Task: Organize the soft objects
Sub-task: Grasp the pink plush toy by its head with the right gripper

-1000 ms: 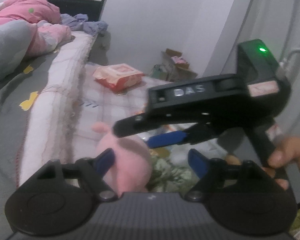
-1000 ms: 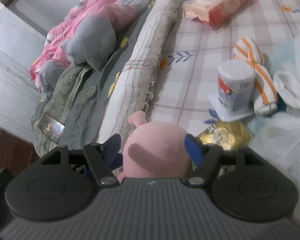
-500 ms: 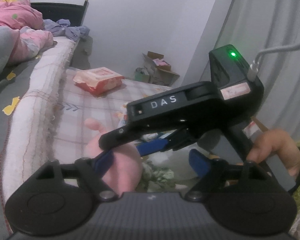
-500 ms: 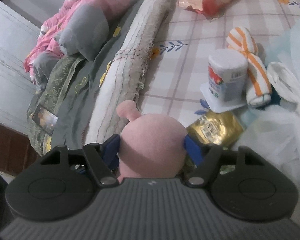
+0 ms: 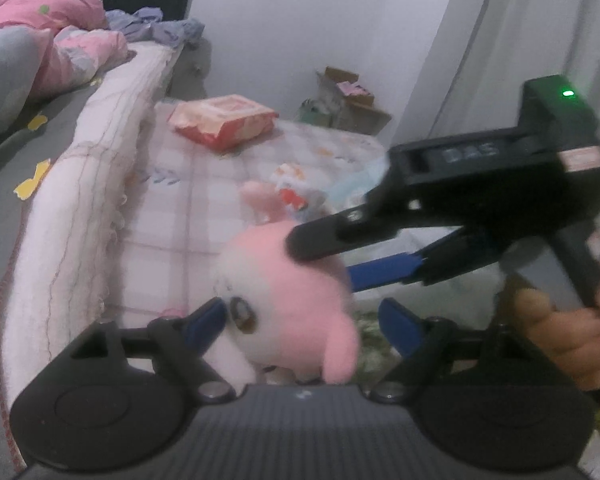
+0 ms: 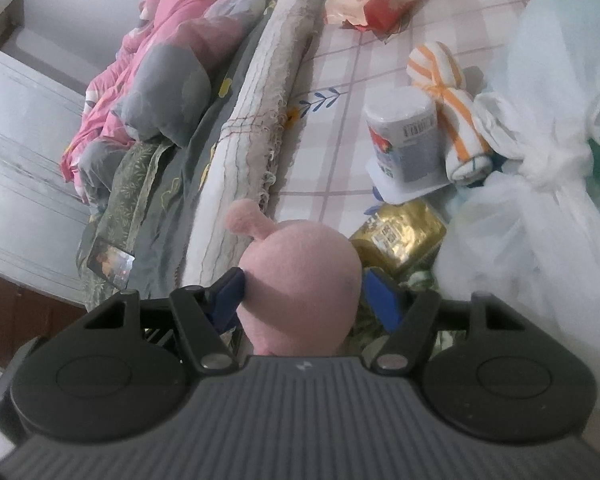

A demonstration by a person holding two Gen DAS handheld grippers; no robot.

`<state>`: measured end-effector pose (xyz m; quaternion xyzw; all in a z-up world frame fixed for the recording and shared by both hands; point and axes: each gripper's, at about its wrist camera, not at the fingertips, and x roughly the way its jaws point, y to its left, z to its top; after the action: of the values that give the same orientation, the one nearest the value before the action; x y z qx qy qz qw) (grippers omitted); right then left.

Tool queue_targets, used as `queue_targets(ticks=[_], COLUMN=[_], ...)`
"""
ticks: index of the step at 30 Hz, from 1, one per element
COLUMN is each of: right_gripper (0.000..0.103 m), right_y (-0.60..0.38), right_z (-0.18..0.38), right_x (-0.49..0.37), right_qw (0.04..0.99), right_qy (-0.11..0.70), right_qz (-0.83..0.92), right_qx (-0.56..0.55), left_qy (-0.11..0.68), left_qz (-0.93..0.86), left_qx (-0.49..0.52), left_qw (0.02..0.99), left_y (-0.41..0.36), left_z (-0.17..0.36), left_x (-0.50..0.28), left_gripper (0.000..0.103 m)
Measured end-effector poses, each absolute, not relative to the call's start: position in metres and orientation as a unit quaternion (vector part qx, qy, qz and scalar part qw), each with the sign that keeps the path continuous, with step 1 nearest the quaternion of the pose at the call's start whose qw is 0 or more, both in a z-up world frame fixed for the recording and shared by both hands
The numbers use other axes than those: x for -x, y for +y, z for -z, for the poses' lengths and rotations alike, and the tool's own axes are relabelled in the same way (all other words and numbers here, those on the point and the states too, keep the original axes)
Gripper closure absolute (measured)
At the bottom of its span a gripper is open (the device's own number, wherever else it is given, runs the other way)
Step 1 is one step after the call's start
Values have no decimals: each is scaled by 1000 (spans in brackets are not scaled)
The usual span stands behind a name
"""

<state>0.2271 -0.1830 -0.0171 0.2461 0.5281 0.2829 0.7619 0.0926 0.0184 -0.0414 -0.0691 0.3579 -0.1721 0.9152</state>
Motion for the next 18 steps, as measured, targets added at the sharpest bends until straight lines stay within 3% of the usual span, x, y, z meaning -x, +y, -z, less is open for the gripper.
queue_targets(ticks=[7,18], right_gripper=[34,33], right_y=[-178,-155], right_z=[14,18], right_x=[-228,-234], right_qw=[765,759], right_qy=[530,543], right_qz=[-287,-296], right_qx=[-229,-205], left_qy=[355,360], left_qz=[156,149], left_qx=[72,88], left_qw=[919,917], left_y=[22,26], left_z=[47,44], left_x=[-97,-95], left_gripper=[28,29])
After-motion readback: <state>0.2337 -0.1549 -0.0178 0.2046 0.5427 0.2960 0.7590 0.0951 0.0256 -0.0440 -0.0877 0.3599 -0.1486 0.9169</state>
